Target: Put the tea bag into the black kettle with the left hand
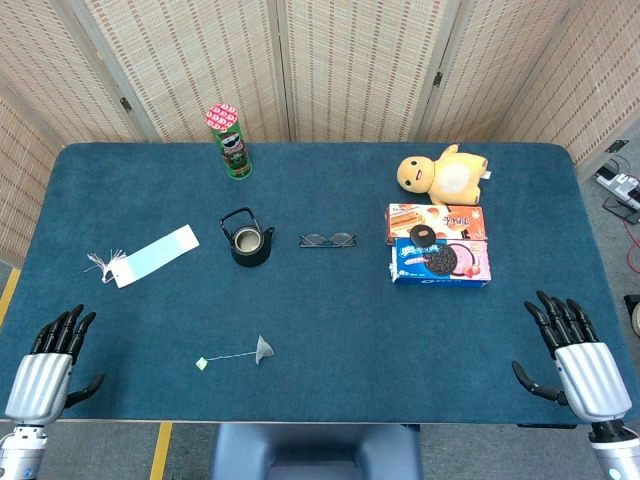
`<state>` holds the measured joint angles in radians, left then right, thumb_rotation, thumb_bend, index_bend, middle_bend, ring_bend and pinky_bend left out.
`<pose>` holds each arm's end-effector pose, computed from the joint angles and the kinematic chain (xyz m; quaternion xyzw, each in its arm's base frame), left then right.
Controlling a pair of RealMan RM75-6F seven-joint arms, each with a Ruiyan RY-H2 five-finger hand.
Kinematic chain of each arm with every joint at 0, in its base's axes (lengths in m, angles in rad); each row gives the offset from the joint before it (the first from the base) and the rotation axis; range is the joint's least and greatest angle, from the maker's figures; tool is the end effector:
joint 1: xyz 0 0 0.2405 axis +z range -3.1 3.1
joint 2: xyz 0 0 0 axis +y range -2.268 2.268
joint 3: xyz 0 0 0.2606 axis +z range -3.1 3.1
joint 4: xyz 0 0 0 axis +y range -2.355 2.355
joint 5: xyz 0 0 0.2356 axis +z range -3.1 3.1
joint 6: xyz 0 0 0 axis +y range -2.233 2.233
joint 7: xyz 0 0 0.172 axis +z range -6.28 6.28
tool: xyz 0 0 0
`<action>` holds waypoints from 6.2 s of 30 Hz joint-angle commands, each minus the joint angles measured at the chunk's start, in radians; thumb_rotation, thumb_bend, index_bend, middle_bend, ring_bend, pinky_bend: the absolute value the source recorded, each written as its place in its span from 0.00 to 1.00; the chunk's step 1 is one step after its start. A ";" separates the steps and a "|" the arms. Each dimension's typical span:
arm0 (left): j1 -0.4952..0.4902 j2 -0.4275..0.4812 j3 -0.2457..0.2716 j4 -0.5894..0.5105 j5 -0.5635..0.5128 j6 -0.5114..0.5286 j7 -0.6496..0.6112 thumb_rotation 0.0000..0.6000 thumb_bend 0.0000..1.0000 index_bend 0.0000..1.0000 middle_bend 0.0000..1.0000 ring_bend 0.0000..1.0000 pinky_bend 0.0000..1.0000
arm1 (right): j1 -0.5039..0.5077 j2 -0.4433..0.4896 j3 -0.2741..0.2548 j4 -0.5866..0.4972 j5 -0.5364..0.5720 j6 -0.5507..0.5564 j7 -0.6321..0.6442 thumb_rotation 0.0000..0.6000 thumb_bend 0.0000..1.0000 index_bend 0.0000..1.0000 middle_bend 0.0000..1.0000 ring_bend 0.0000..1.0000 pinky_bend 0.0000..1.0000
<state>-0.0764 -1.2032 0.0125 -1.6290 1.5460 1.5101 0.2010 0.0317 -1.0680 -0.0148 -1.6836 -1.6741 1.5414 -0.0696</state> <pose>-0.3091 0.1927 0.0991 -0.6342 -0.3588 -0.3549 0.5858 -0.2992 -0.1771 0.1346 0.6439 -0.3536 0.3894 0.5556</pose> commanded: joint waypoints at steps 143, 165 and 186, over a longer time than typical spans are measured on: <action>-0.681 -0.006 -0.387 -0.212 -0.455 -0.517 0.332 1.00 0.52 0.63 1.00 1.00 1.00 | 0.023 0.056 0.046 0.005 0.068 -0.004 0.183 0.57 0.40 0.00 0.00 0.00 0.00; -0.898 -0.099 -0.390 0.182 -0.554 -0.709 0.150 1.00 0.56 0.62 1.00 1.00 1.00 | 0.049 0.056 0.101 0.032 0.214 -0.083 0.213 0.56 0.40 0.00 0.00 0.00 0.00; -0.915 -0.148 -0.332 0.383 -0.491 -0.755 -0.043 1.00 0.56 0.62 1.00 1.00 1.00 | 0.080 0.044 0.112 0.041 0.248 -0.145 0.196 0.56 0.40 0.00 0.00 0.00 0.00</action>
<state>-0.9935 -1.3467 -0.3235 -1.2532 1.0486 0.7540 0.1666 0.1106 -1.0243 0.0974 -1.6434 -1.4254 1.3965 0.1260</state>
